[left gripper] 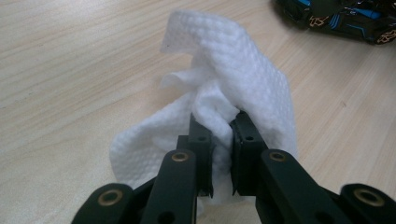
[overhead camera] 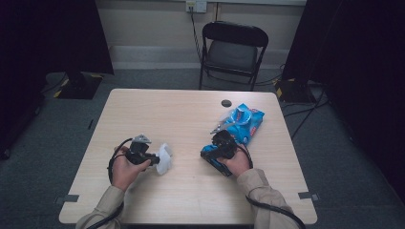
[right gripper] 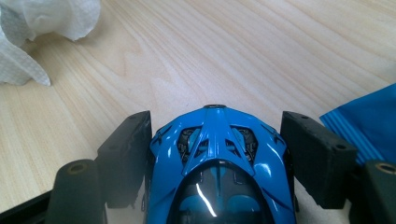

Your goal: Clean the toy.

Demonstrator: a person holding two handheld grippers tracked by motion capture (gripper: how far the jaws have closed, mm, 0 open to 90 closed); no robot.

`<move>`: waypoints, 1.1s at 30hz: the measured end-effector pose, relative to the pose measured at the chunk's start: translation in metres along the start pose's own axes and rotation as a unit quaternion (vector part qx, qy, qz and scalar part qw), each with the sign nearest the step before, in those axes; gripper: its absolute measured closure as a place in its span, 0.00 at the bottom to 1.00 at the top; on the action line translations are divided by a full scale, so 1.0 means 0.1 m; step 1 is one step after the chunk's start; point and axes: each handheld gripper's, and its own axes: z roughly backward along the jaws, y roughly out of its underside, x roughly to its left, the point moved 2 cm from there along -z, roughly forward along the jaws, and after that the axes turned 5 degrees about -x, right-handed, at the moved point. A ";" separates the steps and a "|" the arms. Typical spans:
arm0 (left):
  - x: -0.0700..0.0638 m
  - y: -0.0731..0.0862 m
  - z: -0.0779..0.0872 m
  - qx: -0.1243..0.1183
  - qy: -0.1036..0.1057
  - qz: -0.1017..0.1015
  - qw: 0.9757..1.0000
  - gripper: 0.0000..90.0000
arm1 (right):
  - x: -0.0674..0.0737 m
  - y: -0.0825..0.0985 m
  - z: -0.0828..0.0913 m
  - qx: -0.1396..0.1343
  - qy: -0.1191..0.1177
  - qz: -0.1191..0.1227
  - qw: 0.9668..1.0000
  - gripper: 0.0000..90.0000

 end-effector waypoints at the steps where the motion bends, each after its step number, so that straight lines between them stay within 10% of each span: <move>1: 0.00 0.00 0.00 0.000 0.000 0.000 1.000 0.90 | 0.00 0.00 0.00 0.000 0.000 0.000 1.000 0.29; 33: 0.06 -0.04 -0.03 -0.008 -0.025 -0.007 1.000 0.83 | 0.00 -0.02 0.05 -0.024 -0.012 0.025 0.999 0.22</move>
